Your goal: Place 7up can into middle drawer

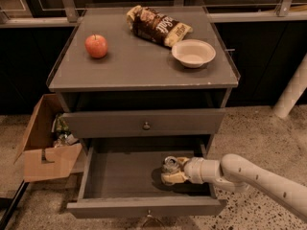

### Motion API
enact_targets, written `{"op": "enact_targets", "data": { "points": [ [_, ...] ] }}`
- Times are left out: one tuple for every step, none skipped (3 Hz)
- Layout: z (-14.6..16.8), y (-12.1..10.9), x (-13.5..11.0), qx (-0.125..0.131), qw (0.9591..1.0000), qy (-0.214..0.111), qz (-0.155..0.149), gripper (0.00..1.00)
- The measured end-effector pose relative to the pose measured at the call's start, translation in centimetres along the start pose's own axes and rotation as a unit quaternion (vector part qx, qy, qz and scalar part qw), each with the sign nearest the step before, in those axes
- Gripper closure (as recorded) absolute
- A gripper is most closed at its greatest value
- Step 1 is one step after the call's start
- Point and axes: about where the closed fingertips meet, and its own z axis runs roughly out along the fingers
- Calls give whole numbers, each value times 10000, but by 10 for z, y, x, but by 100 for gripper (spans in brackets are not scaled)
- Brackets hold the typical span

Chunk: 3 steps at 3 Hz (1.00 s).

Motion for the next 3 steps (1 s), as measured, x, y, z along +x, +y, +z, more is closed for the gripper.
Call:
{"op": "enact_targets", "data": {
  "points": [
    [0, 0, 0, 0, 10000, 0, 0, 39],
    [0, 0, 0, -1, 10000, 0, 0, 8],
    [0, 0, 0, -2, 10000, 0, 0, 0]
  ]
}}
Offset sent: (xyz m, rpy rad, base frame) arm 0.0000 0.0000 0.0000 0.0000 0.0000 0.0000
